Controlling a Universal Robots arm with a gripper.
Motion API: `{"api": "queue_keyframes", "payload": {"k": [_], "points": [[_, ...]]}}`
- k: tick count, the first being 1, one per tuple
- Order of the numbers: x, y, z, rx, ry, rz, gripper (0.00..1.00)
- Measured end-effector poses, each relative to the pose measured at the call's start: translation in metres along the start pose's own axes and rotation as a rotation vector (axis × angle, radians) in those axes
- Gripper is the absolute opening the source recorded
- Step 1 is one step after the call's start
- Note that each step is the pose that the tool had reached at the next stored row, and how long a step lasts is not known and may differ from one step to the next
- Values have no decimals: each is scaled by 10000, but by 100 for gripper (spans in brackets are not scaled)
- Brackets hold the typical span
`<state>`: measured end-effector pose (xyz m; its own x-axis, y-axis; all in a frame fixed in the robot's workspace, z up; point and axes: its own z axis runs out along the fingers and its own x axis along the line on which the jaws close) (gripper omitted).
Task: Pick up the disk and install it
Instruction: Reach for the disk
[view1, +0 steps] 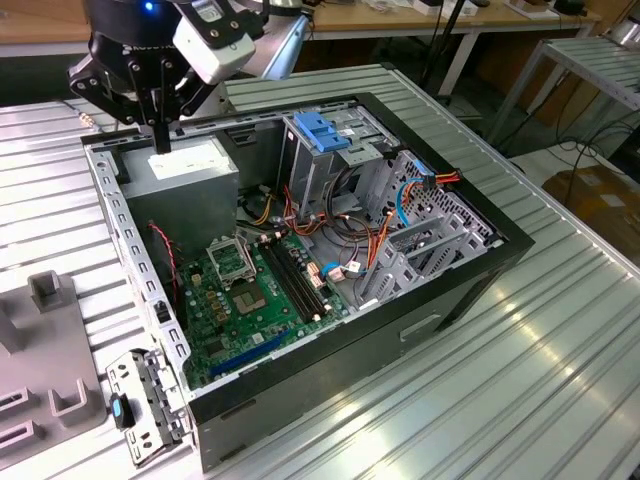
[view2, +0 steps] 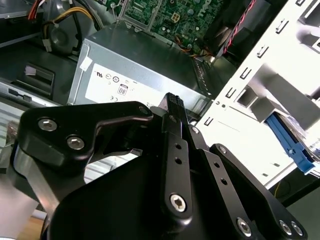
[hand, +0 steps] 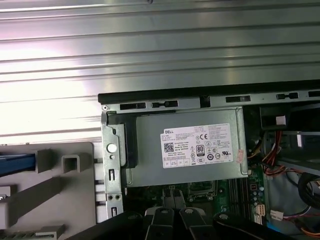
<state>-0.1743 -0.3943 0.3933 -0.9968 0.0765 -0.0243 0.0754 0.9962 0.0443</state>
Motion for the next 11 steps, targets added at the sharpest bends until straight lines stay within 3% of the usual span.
{"api": "queue_keyframes", "payload": {"k": [3,7,9,11], "points": [[43,24,0,1,9,2,11],[189,65,-2,5,60,4,11],[255,83,-2,13,174,8,11],[297,95,-3,25,335,14,11]]}}
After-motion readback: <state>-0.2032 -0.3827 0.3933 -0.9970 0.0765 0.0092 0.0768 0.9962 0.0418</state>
